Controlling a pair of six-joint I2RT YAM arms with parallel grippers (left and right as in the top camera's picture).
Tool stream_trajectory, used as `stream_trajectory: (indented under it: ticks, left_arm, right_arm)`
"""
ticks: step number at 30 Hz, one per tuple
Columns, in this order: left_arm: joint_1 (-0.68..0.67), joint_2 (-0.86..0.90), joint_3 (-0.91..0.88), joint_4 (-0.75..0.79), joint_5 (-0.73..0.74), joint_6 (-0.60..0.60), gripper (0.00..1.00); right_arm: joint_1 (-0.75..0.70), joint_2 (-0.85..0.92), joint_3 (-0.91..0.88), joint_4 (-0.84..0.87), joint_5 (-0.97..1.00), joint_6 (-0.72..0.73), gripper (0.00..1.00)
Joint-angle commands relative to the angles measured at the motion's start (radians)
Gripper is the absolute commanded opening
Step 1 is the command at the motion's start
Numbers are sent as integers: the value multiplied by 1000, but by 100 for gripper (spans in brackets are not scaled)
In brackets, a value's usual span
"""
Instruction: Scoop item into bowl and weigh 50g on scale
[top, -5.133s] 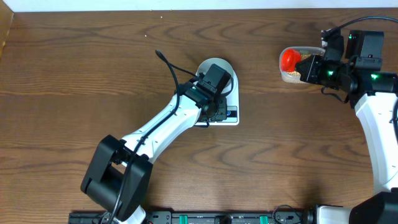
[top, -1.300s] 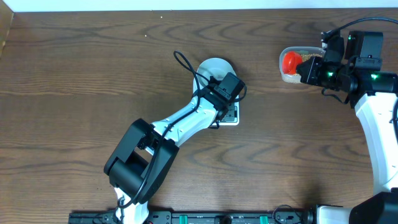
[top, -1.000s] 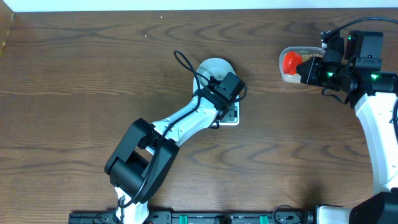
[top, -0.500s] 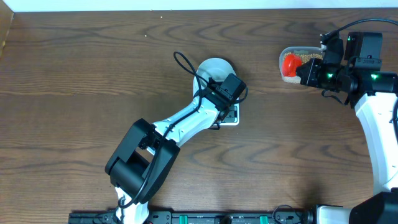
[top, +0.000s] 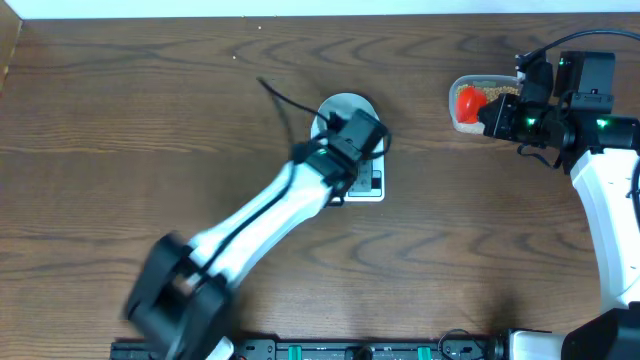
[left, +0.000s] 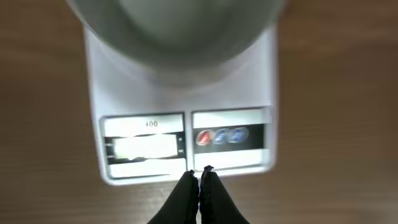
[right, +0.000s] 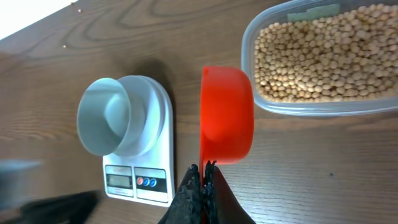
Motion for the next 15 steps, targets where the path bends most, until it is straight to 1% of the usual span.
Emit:
stream_trajectory:
  ticks: [1,4,9,15]
  left_arm:
    - [3,-174,6,-27,-24,54,8]
    - [2,-214,6,-52,-24,61,8]
    - [2,-213,-3,-112,-24,63,7]
    - [3,-209,-9,-111,-24,148,7]
  right_arm:
    - [-6,-19,20,0,43,-23,1]
    - [-6,-19,20,0,46,-23,1]
    - [-6,-19,20,0,49,-38,1]
    - [-6,-19,19,0,54,-38,1]
